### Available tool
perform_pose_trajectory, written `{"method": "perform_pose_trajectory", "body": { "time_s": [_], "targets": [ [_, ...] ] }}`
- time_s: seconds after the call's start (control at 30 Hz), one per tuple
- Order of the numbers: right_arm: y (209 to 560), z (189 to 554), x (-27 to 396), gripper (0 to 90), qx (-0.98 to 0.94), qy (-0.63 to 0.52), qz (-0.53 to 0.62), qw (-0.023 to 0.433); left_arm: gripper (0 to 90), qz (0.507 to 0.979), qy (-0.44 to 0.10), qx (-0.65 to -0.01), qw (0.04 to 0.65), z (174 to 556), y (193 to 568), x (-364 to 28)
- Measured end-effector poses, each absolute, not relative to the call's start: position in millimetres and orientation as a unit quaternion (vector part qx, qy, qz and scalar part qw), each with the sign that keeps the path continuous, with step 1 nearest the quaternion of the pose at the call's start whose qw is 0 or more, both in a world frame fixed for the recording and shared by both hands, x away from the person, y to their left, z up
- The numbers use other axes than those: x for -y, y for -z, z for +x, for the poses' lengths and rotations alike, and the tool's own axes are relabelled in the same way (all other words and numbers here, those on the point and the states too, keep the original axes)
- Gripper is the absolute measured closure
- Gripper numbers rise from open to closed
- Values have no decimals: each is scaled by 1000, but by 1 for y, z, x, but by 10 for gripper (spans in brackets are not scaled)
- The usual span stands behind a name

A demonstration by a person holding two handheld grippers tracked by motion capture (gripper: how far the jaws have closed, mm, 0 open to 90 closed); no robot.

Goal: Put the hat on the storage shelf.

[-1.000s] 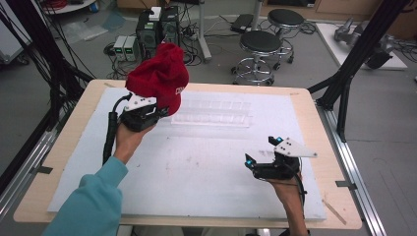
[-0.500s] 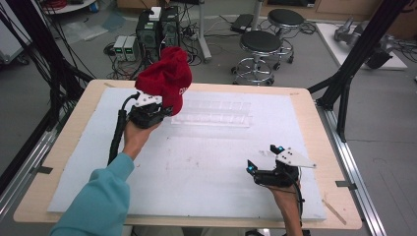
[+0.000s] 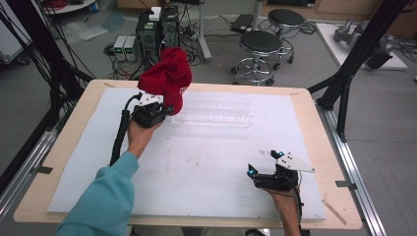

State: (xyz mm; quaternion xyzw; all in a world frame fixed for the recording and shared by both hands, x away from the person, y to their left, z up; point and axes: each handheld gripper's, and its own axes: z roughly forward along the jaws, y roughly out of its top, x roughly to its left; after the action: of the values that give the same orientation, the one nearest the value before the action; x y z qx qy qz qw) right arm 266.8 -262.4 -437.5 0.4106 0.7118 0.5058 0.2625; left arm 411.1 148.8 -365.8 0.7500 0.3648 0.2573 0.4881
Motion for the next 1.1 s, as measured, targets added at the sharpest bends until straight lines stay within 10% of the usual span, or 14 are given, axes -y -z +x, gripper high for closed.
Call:
{"method": "perform_pose_trajectory", "body": {
  "time_s": [1.1],
  "targets": [
    [450, 251, 260, 26, -667, -557, 381, 316, 851, 730, -261, -403, 487, 407, 408, -137]
  ]
}}
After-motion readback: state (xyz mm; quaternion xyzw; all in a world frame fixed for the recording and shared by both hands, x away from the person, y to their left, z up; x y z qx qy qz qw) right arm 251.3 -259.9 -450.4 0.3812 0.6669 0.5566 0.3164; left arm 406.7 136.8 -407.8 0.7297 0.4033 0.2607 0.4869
